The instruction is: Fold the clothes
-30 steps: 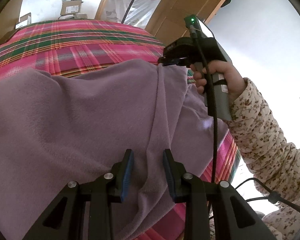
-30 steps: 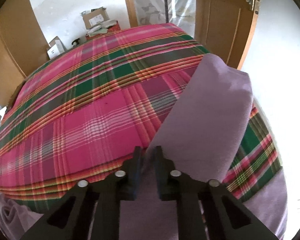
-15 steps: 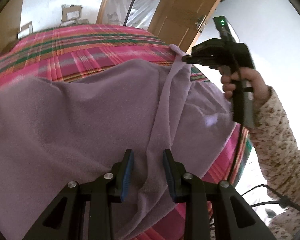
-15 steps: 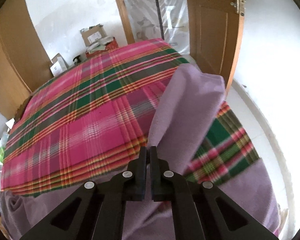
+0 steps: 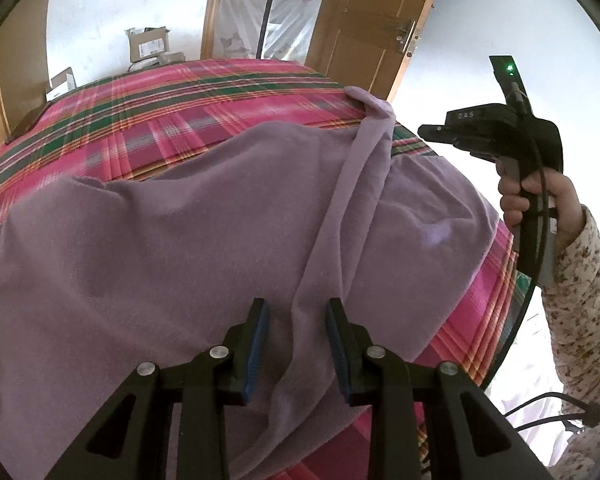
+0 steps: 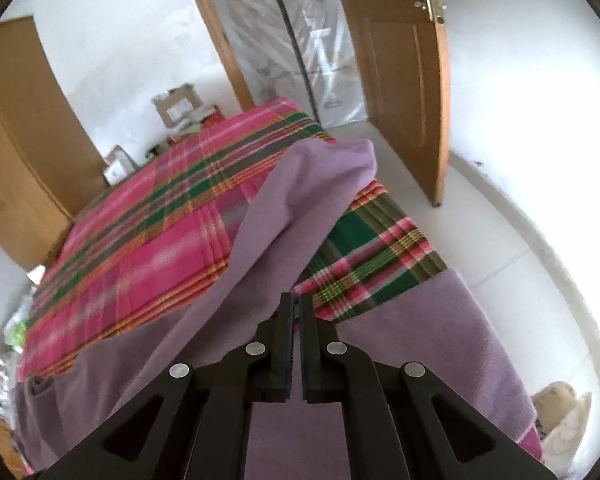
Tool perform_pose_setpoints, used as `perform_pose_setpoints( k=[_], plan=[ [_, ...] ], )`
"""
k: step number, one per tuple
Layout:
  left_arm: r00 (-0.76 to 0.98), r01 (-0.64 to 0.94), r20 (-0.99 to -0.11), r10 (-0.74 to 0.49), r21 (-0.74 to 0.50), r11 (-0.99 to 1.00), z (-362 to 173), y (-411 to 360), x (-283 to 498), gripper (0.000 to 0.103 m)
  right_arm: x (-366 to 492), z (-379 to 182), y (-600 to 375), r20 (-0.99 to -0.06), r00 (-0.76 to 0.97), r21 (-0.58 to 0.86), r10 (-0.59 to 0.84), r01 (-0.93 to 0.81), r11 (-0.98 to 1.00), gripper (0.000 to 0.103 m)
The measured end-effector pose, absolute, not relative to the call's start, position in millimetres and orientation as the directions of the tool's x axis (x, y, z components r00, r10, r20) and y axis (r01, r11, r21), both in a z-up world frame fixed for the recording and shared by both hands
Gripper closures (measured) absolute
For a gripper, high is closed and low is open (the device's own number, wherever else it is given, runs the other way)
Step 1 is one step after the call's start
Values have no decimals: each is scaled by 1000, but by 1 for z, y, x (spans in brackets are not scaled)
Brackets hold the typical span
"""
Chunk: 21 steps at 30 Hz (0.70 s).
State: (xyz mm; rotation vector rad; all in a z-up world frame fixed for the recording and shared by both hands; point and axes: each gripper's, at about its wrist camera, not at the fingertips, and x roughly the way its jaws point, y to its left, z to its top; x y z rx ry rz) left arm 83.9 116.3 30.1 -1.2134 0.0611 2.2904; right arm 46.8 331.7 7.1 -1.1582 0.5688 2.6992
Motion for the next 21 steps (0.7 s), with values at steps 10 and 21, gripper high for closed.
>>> perform_pose_setpoints(
  k=[10,21],
  plan=[
    [-454,-479,-782,426,-189,-857,29,121,85,72,15,4,322,-710,-681,400,-177,-184,-898,73],
    [-450,-476,-788,419,-185,-860,29,124,80,72,-20,-12,317,-751,-635,392,-181,-208,-896,74]
  ],
)
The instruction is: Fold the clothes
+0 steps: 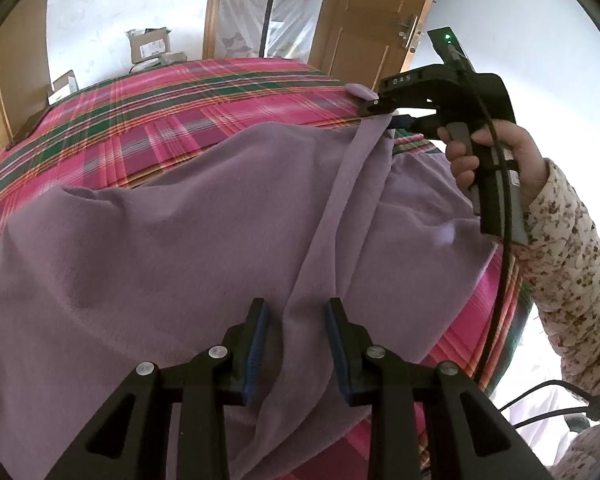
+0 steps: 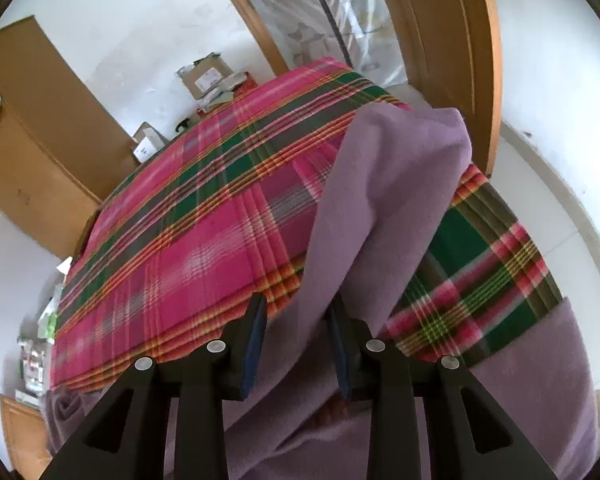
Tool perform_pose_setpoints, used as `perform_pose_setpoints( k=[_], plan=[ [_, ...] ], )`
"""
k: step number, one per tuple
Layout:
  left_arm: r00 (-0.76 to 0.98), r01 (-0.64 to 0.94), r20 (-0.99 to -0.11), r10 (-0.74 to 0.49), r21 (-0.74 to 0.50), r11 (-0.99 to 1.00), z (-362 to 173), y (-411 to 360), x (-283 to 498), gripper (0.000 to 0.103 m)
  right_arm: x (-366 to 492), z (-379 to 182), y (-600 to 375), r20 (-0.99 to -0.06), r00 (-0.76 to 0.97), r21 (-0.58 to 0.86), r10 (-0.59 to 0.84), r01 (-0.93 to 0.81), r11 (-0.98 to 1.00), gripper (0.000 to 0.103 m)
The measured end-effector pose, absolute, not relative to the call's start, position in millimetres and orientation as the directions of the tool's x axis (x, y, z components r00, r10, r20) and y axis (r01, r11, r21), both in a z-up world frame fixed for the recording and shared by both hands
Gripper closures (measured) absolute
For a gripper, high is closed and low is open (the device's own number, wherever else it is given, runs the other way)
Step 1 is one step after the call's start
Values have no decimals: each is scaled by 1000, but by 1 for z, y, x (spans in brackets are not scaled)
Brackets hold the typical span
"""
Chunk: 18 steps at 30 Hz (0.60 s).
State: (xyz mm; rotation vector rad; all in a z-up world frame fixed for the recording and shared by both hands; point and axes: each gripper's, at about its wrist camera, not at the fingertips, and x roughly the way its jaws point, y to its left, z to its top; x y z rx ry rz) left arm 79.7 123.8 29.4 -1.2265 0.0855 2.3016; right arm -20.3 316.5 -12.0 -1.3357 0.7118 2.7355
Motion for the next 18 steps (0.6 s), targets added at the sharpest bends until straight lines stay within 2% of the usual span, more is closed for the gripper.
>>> perform_pose_setpoints(
  k=[2,4,7,10,18],
  plan=[
    [-449,-474,-788,422,-191,-860,29,124,79,72,-22,-12,316,-758,-632,375,-161,-220,-901,94],
    [-447,-471,-787,426,-197,-860,30,124,79,78,-21,-12,317,-767,-626,348,-141,-221,-911,98],
    [-452,-468,-782,428,-200,-861,31,124,77,92,-17,-7,314,-758,-642,304,-111,-197,-932,100],
    [-458,-471,-774,437,-206,-858,33,125,78,100,-8,2,316,-732,-674,298,-96,-190,-936,100],
    [-488,-477,-744,456,-211,-853,44,123,87,100,18,31,319,-663,-746,297,-68,-178,-938,100]
  ],
)
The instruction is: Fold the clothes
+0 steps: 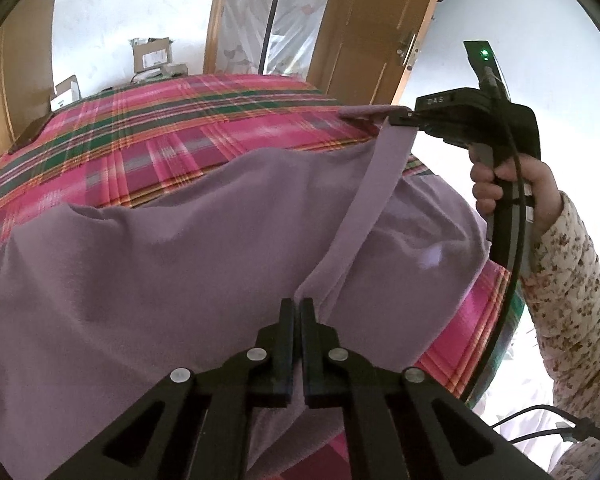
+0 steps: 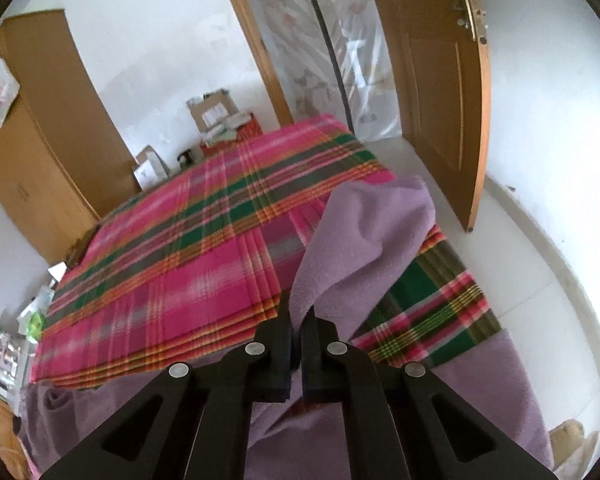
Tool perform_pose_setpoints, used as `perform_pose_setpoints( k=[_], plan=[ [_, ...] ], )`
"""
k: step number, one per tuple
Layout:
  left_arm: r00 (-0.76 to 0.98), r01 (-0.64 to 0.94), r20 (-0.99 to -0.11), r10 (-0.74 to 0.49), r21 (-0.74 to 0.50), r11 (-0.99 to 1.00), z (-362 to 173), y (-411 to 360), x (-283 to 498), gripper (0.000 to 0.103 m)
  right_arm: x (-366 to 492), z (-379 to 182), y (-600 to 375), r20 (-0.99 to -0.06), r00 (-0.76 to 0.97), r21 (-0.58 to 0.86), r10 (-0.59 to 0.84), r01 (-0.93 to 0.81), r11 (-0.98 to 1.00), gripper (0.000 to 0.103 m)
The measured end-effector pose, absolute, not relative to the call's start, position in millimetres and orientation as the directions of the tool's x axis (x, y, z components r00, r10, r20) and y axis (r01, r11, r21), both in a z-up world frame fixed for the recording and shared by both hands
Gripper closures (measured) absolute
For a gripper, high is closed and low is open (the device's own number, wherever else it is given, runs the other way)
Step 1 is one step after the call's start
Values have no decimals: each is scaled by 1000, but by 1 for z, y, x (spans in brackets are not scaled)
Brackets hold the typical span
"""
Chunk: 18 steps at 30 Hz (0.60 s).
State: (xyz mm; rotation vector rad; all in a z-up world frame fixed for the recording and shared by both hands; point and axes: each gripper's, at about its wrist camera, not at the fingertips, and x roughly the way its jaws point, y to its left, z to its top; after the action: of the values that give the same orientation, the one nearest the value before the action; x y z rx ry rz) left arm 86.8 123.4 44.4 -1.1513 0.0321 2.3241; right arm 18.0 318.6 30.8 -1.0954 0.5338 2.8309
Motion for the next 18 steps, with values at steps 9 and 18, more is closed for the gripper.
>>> perform_pose_setpoints(
  k=[9,18],
  plan=[
    [-501,-510,-713,490,-214,-833,58,131,100,101,49,45,332,-613,-789,314,-44,-192,-930,100],
    [-521,-550,-679,517,-196,-812,74,137,118,101,81,59,340,-564,-826,278,23,-215,-936,100]
  ],
)
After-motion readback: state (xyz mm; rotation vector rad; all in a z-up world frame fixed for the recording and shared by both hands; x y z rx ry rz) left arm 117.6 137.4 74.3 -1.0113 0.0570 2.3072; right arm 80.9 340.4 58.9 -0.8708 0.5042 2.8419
